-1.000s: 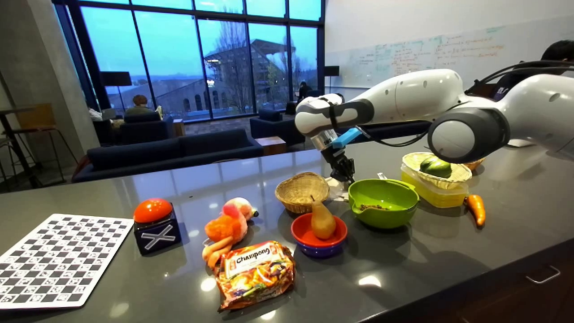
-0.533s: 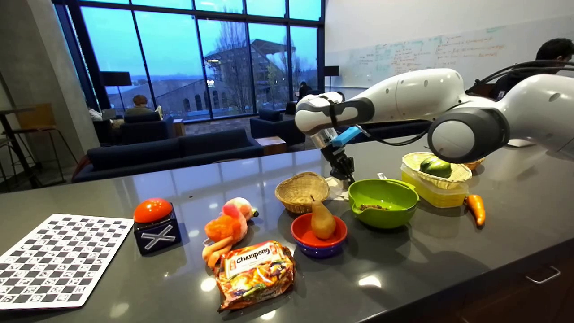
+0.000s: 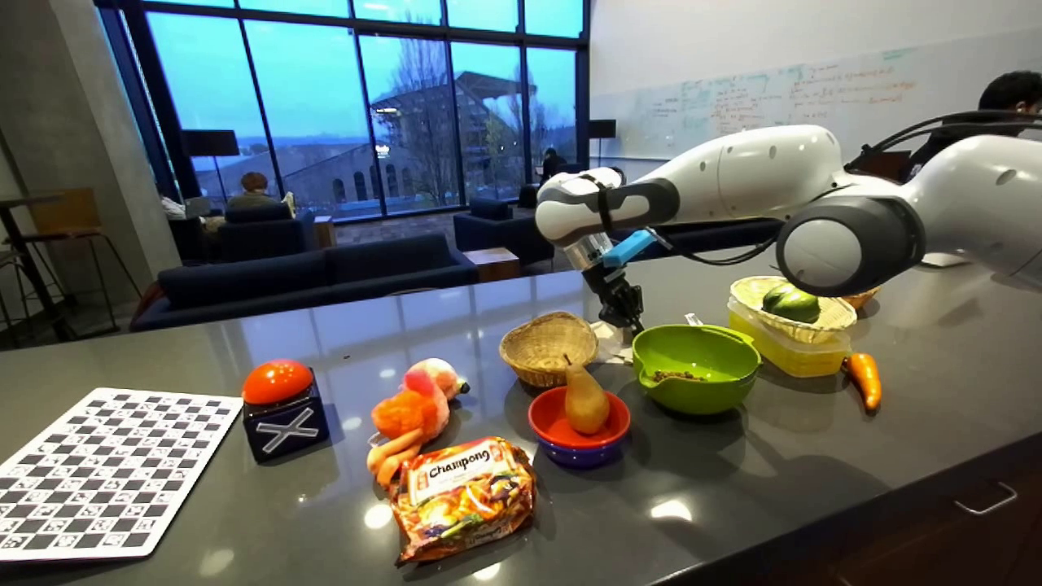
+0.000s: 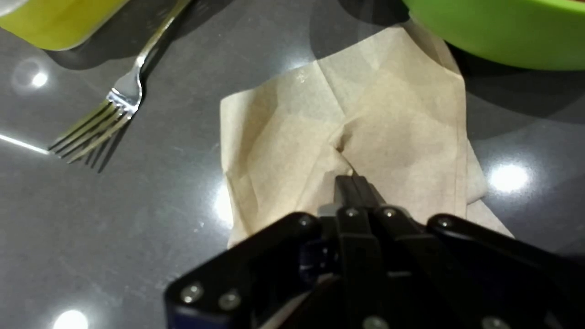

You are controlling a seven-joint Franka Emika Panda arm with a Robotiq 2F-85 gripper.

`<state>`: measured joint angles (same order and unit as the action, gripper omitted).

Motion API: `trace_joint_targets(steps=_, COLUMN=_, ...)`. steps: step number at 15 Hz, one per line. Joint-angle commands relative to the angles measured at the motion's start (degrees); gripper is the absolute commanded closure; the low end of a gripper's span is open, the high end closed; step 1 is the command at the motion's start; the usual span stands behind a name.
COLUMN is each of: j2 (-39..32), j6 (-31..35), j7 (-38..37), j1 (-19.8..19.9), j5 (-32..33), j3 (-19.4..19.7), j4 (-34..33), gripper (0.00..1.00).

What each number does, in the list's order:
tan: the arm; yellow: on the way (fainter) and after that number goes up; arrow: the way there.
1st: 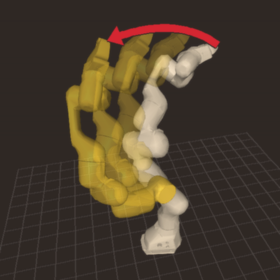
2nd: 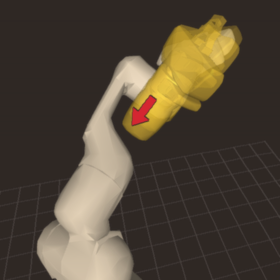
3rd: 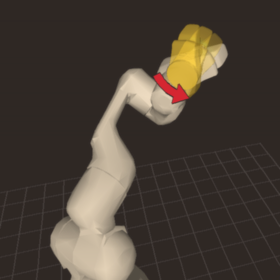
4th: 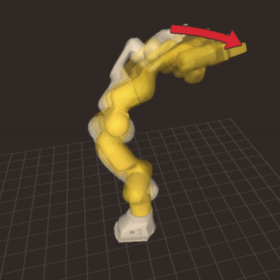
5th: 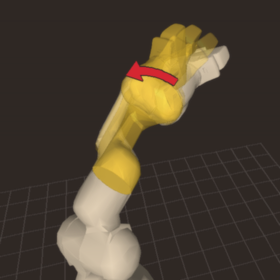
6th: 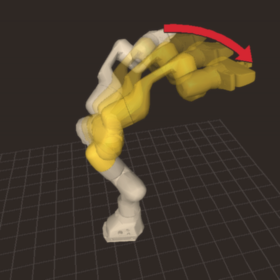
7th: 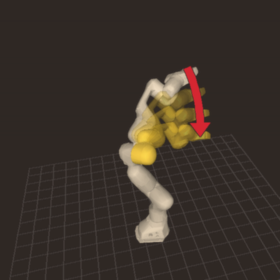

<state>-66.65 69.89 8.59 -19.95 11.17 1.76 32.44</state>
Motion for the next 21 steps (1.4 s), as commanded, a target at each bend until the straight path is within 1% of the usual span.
trace_joint_targets(steps=1, j2=0.0, j6=0.0, j7=0.0, j1=0.0, j5=0.0, j3=0.0, j4=0.0, gripper=0.99)
trace_joint_targets(steps=4, j2=-0.1, j6=1.7, j7=0.4, j1=0.2, j5=-0.2, j3=-0.3, j4=0.2, gripper=1.0)
trace_joint_targets(steps=10, j2=-0.8, j6=14.2, j7=0.6, j1=0.9, j5=-0.6, j3=-1.1, j4=0.2, gripper=1.0)
trace_joint_targets(steps=16, j2=-1.2, j6=22.5, j7=1.3, j1=1.1, j5=-1.1, j3=-2.0, j4=0.4, gripper=1.0)
trace_joint_targets(steps=21, j2=-1.0, j6=27.2, j7=1.9, j1=1.2, j5=-1.3, j3=-3.1, j4=1.3, gripper=1.0)
